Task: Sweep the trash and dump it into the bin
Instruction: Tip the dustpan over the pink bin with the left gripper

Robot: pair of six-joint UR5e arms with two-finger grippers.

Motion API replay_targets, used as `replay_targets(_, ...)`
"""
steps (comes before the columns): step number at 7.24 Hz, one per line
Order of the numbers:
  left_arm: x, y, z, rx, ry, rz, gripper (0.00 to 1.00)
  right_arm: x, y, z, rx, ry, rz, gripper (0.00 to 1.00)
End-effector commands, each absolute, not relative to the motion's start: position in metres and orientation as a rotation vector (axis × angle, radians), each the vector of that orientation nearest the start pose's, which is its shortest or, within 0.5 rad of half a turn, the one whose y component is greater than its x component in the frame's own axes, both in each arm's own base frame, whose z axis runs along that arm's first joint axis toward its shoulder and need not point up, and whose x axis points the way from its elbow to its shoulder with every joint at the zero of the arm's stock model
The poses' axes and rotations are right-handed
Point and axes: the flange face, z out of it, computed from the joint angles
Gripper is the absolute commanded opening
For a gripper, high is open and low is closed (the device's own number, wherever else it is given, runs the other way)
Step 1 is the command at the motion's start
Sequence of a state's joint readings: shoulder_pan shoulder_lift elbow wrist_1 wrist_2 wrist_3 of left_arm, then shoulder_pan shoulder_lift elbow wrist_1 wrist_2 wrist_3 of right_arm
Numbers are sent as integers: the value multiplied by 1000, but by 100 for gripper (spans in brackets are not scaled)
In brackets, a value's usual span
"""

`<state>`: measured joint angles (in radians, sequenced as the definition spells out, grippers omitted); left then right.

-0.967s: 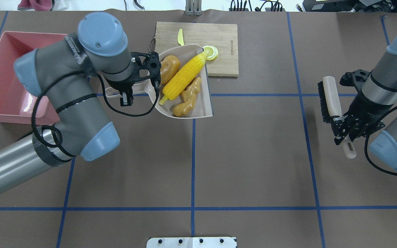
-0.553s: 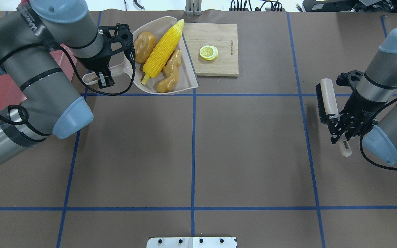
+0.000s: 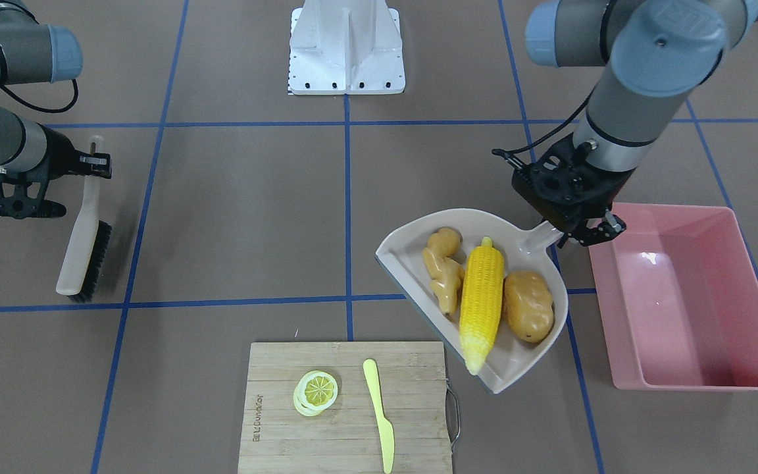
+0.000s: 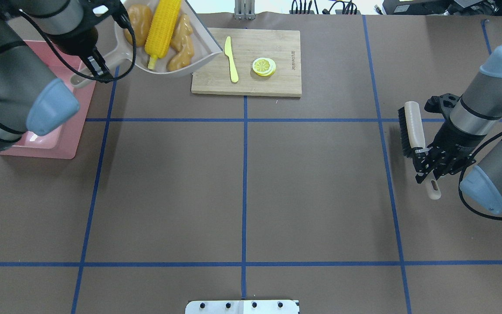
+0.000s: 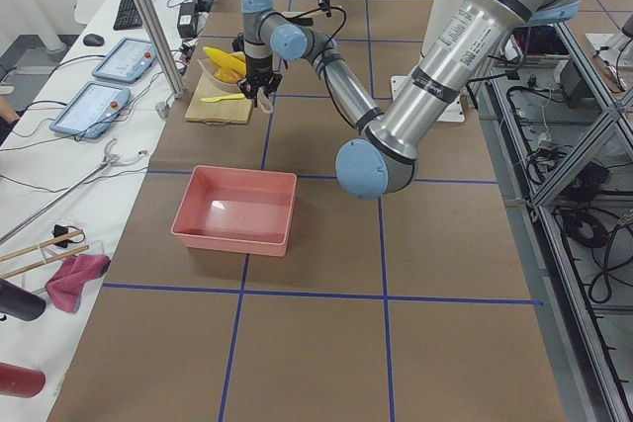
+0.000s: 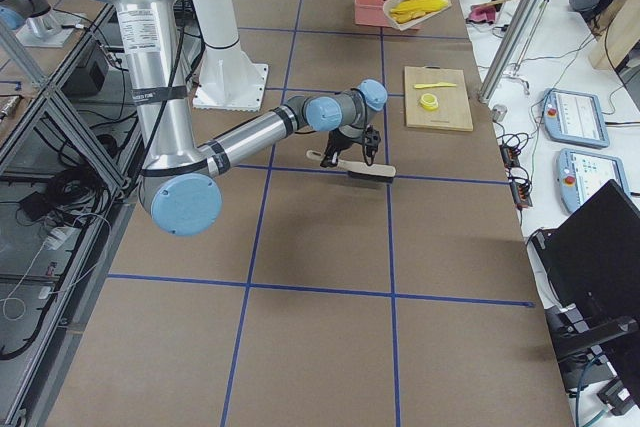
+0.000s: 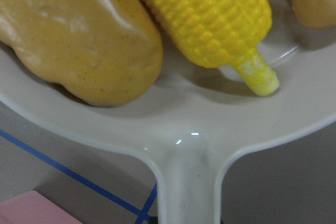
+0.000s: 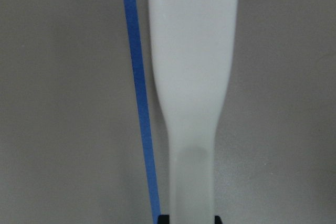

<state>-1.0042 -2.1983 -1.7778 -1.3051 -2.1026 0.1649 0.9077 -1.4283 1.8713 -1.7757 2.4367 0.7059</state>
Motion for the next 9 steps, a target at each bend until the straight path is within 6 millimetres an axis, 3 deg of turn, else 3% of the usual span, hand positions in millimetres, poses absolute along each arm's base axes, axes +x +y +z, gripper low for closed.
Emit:
replay_targets(1,199,-600,244,371,623,712,0,-286,-437,463,-361,-829,-41,0)
replay_targets(2,173,-599,249,366,601,724,0,-290,-427,471,-358,-830,-53,0)
replay_targets(4,124,-588,285,373,564,797,0,-305,-421,473,-364,-828,-76,0)
replay_targets(5,91,-576,322,369,568,855,0,-309,-423,475,-365,-820,-77,0)
replay_targets(6,59,-562,345,375,586,870,0,-312,-421,475,-367,-819,-82,0)
replay_targets(8,-1,-532,409,361,650,883,0,-320,-425,470,-361,-822,-91,0)
replay_targets(9,-27,-522,426,375,643,914,0,-326,-431,468,-361,-824,-92,0)
